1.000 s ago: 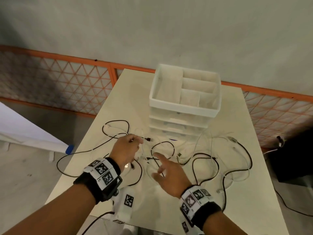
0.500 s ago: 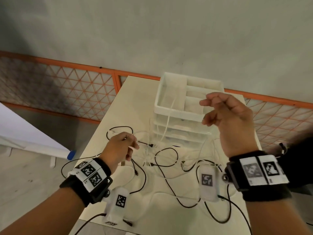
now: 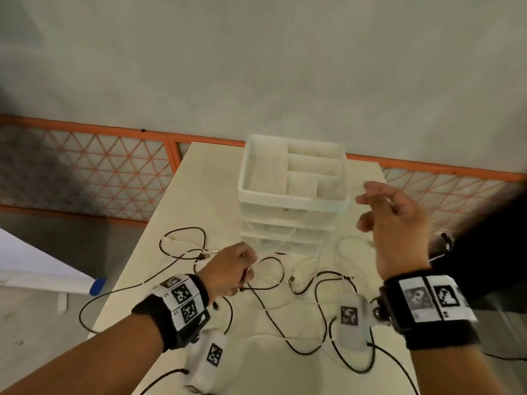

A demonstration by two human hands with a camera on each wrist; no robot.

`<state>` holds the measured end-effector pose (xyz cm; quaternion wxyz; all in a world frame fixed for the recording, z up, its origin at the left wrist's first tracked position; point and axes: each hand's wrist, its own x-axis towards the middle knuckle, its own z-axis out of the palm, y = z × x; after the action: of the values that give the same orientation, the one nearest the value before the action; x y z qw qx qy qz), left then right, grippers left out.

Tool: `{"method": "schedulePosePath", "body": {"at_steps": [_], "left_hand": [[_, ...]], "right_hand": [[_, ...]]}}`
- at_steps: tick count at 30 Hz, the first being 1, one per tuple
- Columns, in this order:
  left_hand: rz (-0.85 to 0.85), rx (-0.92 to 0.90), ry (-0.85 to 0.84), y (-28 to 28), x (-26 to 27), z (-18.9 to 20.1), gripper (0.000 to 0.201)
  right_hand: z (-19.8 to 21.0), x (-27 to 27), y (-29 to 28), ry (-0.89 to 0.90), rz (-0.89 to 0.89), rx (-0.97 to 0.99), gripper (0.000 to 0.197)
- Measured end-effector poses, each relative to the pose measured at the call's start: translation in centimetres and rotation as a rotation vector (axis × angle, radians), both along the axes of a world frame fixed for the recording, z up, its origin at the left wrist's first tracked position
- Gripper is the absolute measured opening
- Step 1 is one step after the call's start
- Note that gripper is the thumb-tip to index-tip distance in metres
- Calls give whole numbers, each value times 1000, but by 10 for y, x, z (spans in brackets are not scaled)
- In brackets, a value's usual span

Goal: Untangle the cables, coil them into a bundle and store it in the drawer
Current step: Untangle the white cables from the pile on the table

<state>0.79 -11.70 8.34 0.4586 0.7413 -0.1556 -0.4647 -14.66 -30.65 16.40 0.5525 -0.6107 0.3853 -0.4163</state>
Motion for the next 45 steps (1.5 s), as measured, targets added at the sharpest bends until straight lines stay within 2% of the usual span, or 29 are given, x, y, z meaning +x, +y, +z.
{"method": "schedulePosePath", "body": {"at_steps": [2,4,6,8,11,13,15,17,18,21,25,26,28,30,31,34,35,36,38,41,43,45], "left_hand": [[106,64,-76,10,11,-15,20],[213,63,-137,15,20,-15,19],[264,0,-167,10,24,0,18],[242,-71,-184,-3,22,23,17],[159,-122,-226,-28,9,53,16],[98,-173,-245,-39,-1,67,17],[48,-224,-212,-43,-6,76,18],[23,-249,-164,-39,-5,78,19],[18,-250,-140,-36,-4,77,19],[3,-249,-103,-31,-3,75,21],[-75,-229,-183,-33,-10,83,22],[-86,-232,-192,-34,-10,84,23],[-69,-262,-179,-36,-8,86,22],[-52,-258,-187,-34,-3,86,20],[-45,-246,-186,-32,-2,84,20],[-42,-268,-140,-30,-3,80,21],[-50,-300,-126,-31,-5,80,21],[-61,-335,-116,-33,-7,80,21],[-70,-370,-126,-36,-7,79,22],[-56,-311,-270,-33,5,62,25],[-42,-251,-373,-26,15,42,26],[-8,-194,-396,-16,20,22,27]], "right_hand": [[-6,-15,-26,-22,-143,129,18],[-22,-24,-35,113,-133,207,29],[-41,-27,-29,391,-10,156,54],[-38,-23,-5,532,175,38,66],[-15,-1,45,394,555,-93,62],[-7,14,71,414,682,-288,48],[-5,25,72,451,553,-522,19],[1,25,57,459,430,-621,6],[3,23,50,473,427,-623,7],[2,16,45,517,529,-585,30],[0,19,60,413,515,-640,44],[0,22,61,384,508,-659,40],[2,24,56,363,424,-714,12],[7,21,43,328,294,-683,10],[10,18,35,313,297,-627,3],[15,12,27,339,475,-550,33],[12,13,30,396,521,-591,31],[8,16,35,437,537,-638,22],[1,19,37,428,451,-658,5],[7,14,17,314,241,-531,12],[15,6,-3,296,109,-517,16],[19,0,-23,298,6,-490,18]]}}
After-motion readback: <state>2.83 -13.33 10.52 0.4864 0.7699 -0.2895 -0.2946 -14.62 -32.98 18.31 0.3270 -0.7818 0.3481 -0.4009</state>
